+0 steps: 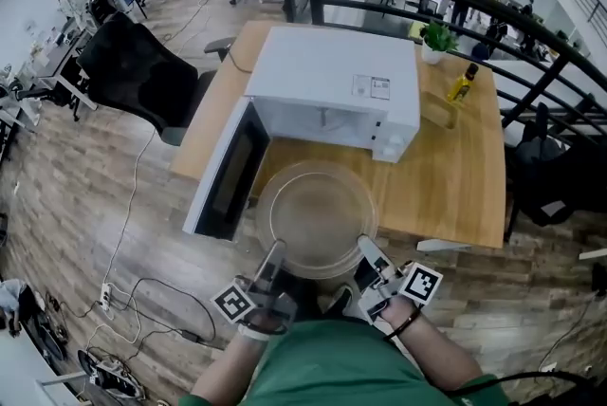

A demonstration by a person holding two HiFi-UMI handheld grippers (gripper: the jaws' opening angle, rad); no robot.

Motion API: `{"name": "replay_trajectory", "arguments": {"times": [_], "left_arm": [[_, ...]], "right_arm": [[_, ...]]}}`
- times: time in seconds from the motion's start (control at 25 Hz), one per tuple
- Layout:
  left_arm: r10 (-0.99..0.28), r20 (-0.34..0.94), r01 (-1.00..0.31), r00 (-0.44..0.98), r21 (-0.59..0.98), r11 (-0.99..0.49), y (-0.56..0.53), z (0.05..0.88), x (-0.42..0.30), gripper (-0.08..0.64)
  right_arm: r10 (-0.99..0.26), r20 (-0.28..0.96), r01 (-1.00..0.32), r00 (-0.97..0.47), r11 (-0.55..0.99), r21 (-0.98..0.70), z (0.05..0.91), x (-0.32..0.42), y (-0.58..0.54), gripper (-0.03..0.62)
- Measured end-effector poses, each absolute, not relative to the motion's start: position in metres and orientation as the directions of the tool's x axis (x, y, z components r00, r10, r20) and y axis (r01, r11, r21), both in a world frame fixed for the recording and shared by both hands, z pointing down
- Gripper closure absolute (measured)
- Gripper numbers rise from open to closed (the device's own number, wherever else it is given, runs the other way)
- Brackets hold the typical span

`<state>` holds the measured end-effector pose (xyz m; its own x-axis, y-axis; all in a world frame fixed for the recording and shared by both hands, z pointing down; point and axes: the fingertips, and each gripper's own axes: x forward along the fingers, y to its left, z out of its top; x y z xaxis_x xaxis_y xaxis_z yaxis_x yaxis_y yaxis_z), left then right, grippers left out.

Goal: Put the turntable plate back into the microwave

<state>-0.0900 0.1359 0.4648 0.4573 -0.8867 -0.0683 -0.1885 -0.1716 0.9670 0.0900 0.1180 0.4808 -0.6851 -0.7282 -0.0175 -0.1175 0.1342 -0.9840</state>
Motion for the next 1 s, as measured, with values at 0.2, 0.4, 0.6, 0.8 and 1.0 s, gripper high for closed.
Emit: {"name": "replay_trajectory", "arguments": {"times": [0.2, 0.4, 0.6, 0.8, 1.0], "left_arm": [[-0.865, -0.037, -0.190, 0.500, 0.970, -0.152, 0.102, 0.491, -0.091, 0.499], [-0.837, -0.022, -0.181, 0.547, 0.973, -0.144, 0.066, 0.508, -0.091, 0.497], [-0.807, 0.002, -0.187, 0.591, 0.973, -0.135, 0.029, 0.523, -0.092, 0.495], [-0.786, 0.030, -0.173, 0.618, 0.980, -0.099, 0.003, 0.540, -0.098, 0.494], [-0.765, 0.045, -0.181, 0.642, 0.979, -0.095, -0.016, 0.553, -0.106, 0.494]], "right_arm": [[-0.749, -0.005, -0.128, -0.663, 0.120, -0.985, 0.504, 0.088, 0.090, 0.543], [-0.774, 0.024, -0.157, -0.632, 0.098, -0.983, 0.518, 0.090, 0.061, 0.543], [-0.790, 0.049, -0.174, -0.611, 0.074, -0.982, 0.531, 0.089, 0.030, 0.543], [-0.807, 0.087, -0.202, -0.584, 0.041, -0.979, 0.543, 0.084, 0.007, 0.543], [-0.817, 0.099, -0.226, -0.568, 0.039, -0.973, 0.554, 0.078, -0.011, 0.543]]}}
